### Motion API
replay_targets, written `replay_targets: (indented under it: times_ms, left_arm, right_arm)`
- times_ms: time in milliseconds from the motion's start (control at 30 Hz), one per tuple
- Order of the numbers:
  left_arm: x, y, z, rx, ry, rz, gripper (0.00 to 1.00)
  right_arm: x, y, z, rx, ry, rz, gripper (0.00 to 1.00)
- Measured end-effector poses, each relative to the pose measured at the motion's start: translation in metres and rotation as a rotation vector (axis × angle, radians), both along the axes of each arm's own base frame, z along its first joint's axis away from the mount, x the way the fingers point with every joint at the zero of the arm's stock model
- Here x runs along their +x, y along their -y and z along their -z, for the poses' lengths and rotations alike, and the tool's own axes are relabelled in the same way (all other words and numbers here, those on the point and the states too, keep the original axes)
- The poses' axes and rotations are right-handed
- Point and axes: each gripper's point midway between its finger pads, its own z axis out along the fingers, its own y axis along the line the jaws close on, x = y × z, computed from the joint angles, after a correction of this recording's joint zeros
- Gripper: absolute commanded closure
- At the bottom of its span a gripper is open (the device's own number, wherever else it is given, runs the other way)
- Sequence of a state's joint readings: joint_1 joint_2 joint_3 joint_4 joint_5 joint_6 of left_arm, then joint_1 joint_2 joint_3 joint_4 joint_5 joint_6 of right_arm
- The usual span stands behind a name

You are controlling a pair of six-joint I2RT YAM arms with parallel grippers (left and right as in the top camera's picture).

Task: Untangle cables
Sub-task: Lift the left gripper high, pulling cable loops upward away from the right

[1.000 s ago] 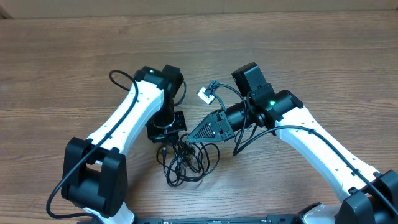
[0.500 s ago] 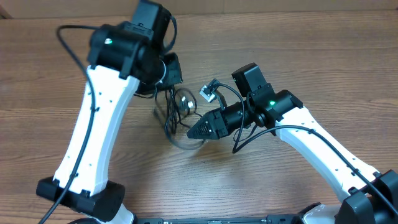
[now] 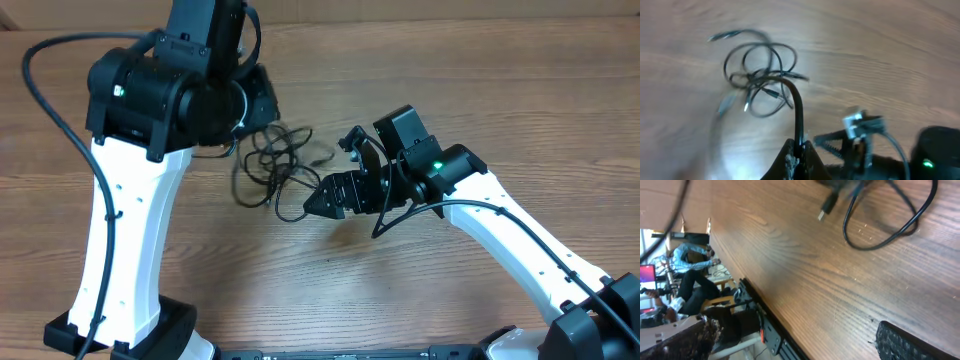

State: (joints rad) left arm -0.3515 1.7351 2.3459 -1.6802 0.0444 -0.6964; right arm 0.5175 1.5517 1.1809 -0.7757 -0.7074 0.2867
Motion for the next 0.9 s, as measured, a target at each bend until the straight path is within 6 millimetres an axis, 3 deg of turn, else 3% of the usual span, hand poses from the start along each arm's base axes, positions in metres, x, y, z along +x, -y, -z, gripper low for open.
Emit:
replay_targets:
  times_ms: [300,400,500,600,700,900]
  left_arm:
    - [-0.006,-0.002,0.033,0.021,-0.125,-0.071,0.96]
    - [-0.007,0.009,0.035,-0.003,-0.132,-0.009,0.96]
    - [0.001,0.031,0.023,-0.080,-0.062,0.129,0.96]
    - [0.007,0.053,-0.004,-0.162,0.051,0.270,0.96]
    - [0.011,0.066,-0.049,-0.227,0.215,0.356,0.96]
    - [-0.007,0.067,-0.176,-0.317,0.666,0.445,0.96]
  right_arm:
    - [-0.007,-0.010,-0.013,0.094,0.034,-0.090,0.00]
    - [-0.008,-0.012,-0.015,0.108,0.042,-0.105,0.00]
    - [-0.007,-0.011,-0.014,0.098,0.048,-0.102,0.00]
    - [-0.005,-0.008,-0.010,0.075,0.054,-0.090,0.00]
    - [-0.003,-0.007,-0.009,0.062,0.059,-0.084,0.00]
    - [-0.002,-0.006,-0.007,0.051,0.065,-0.077,0.00]
